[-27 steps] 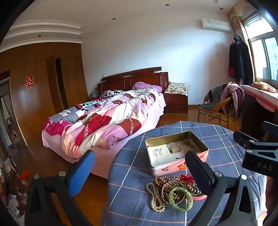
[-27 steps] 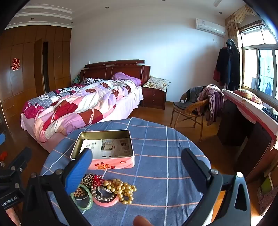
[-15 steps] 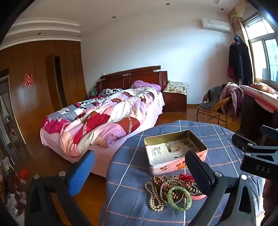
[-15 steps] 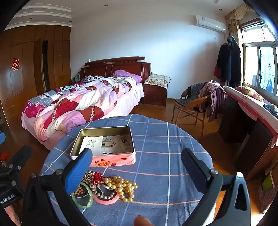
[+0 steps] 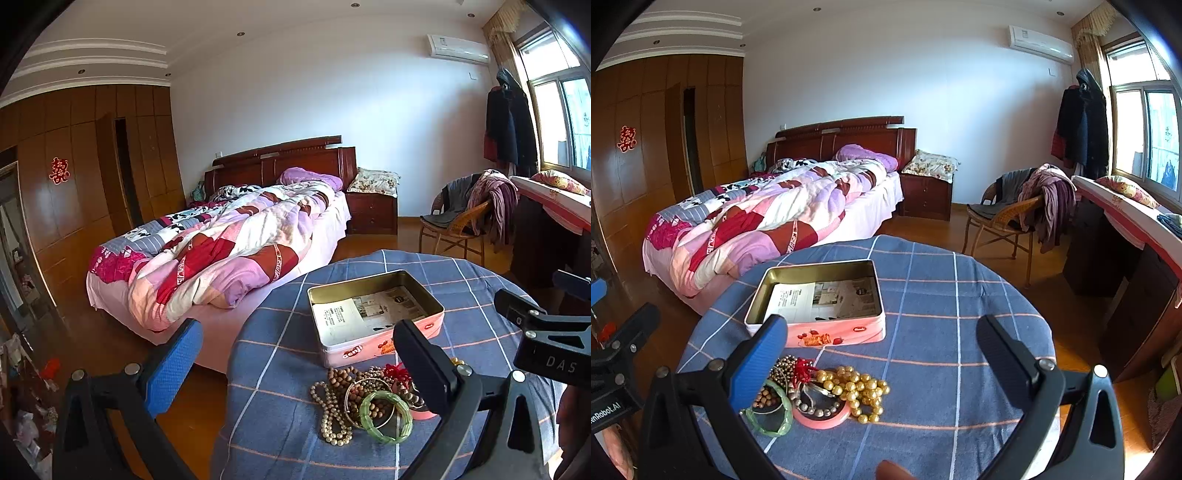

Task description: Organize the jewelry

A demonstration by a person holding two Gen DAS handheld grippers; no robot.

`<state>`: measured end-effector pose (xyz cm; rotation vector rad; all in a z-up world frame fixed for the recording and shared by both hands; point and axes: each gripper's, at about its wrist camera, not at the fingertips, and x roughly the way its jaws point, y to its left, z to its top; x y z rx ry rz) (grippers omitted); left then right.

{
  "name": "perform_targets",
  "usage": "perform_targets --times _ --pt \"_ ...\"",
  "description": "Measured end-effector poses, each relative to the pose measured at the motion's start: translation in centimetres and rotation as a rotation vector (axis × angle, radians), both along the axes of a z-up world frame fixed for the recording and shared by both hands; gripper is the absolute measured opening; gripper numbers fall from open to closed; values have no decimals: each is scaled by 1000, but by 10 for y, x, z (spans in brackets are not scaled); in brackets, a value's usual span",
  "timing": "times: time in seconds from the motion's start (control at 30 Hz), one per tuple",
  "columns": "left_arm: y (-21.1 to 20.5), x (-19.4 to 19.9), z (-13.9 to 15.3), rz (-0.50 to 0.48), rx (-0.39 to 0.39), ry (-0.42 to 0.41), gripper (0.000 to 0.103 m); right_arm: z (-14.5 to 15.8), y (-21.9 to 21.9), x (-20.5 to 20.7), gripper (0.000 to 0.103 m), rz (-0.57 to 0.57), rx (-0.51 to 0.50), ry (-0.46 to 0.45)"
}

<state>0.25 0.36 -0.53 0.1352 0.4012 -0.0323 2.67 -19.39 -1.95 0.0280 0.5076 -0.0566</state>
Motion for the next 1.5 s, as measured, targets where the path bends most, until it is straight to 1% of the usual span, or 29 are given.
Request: perform_targets --times 0.43,0.73,0.93,1.27,1.5 --pt "2 3 4 10 2 -16 102 2 -5 -2 103 -11 -18 -2" --pt "1 2 5 9 8 -19 102 -3 -9 3 103 -25 -20 10" --pt "4 5 5 16 1 -10 102 -8 -3 4 103 -16 -33 24" --pt "4 7 -2 25 -3 -3 102 -9 -2 5 103 3 -50 33" --pt "6 8 -8 57 12 5 102 -15 0 2 103 10 -59 44"
